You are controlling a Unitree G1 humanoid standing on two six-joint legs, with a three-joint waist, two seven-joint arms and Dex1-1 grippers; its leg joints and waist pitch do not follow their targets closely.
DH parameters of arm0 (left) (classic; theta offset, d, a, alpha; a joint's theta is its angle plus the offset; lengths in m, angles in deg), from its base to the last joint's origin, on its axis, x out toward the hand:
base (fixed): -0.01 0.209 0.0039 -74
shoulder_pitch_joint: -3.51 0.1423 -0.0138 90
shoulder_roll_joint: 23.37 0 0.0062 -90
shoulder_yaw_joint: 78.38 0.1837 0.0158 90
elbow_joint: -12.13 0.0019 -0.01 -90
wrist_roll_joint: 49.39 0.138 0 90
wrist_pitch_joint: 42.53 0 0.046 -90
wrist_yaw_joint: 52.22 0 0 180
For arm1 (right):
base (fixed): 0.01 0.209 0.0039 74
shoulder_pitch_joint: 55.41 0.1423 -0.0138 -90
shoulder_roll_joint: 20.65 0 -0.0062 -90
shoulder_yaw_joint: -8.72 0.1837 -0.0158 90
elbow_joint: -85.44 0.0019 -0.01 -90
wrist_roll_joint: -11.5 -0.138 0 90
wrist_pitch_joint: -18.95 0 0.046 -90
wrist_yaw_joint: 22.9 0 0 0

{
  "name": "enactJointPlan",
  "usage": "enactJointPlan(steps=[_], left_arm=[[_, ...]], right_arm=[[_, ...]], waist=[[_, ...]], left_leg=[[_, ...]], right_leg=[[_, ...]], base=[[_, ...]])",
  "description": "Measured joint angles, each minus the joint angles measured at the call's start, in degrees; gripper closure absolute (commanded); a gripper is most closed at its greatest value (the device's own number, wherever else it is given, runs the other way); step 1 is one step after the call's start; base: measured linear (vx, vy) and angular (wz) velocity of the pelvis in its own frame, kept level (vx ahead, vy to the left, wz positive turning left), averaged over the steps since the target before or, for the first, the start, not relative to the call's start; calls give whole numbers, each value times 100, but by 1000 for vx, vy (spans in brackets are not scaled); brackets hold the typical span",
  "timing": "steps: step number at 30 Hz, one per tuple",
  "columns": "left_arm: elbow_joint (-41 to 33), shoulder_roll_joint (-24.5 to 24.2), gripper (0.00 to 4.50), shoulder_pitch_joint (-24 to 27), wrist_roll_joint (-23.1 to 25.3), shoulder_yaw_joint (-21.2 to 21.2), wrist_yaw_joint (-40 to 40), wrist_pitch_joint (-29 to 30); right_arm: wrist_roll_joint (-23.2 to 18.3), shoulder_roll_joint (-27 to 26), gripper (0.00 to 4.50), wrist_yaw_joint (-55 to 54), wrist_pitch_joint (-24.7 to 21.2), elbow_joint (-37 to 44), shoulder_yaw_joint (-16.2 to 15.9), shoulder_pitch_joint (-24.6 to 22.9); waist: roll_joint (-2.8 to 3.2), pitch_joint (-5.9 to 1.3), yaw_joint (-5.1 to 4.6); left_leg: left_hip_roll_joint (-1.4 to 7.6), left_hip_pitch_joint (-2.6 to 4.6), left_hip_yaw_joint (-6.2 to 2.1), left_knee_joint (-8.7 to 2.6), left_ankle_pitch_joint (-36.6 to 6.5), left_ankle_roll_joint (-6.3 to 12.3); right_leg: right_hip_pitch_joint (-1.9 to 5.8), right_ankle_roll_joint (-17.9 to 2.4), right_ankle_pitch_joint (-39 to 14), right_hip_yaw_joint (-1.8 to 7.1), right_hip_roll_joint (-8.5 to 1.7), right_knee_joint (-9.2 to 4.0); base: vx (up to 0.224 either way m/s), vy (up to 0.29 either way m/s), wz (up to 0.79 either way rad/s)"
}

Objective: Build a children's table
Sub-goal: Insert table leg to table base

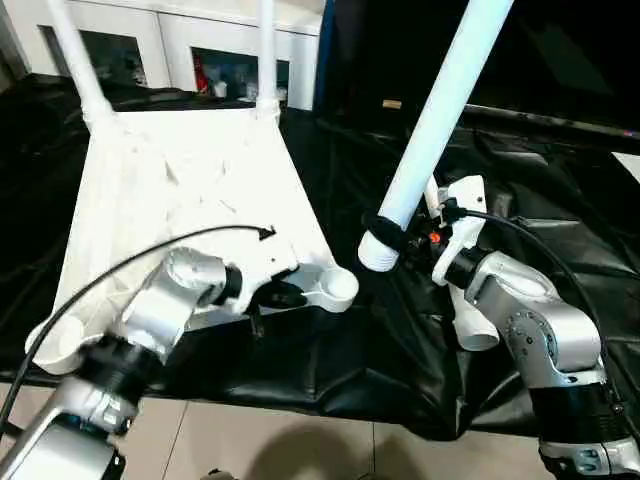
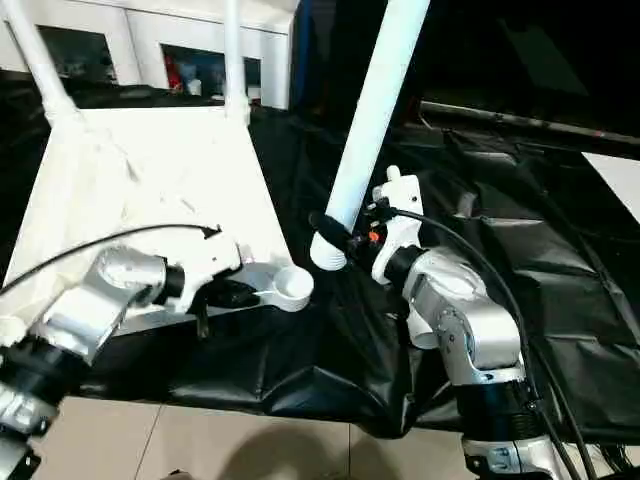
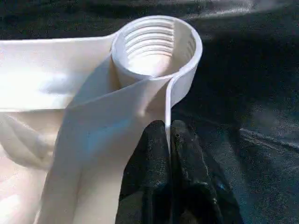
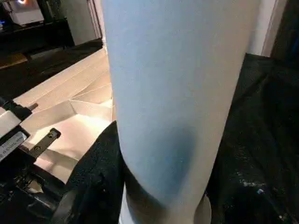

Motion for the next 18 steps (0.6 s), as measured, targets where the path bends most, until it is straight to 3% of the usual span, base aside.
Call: enactJointPlan(steps=[8,18], left_arm=[[-84,-3,376,115,-83,-99,-109,144],[-187,-232,376,216,-242,-234,38,243]], right_arm=[[1,-4,259,-12,-15,0,-45,-3],[0,-1,259,3,-23,0,-67,-2]], waist=[[0,0,18],[-2,0,37]], left_leg=[[0,-5,-1,0,0,0],[0,-8,-1,0,0,0]], right_leg=[[-4,0,0,-3,0,-2],[-4,1,0,-3,0,-2]], base=[[0,0,0],[0,0,0]])
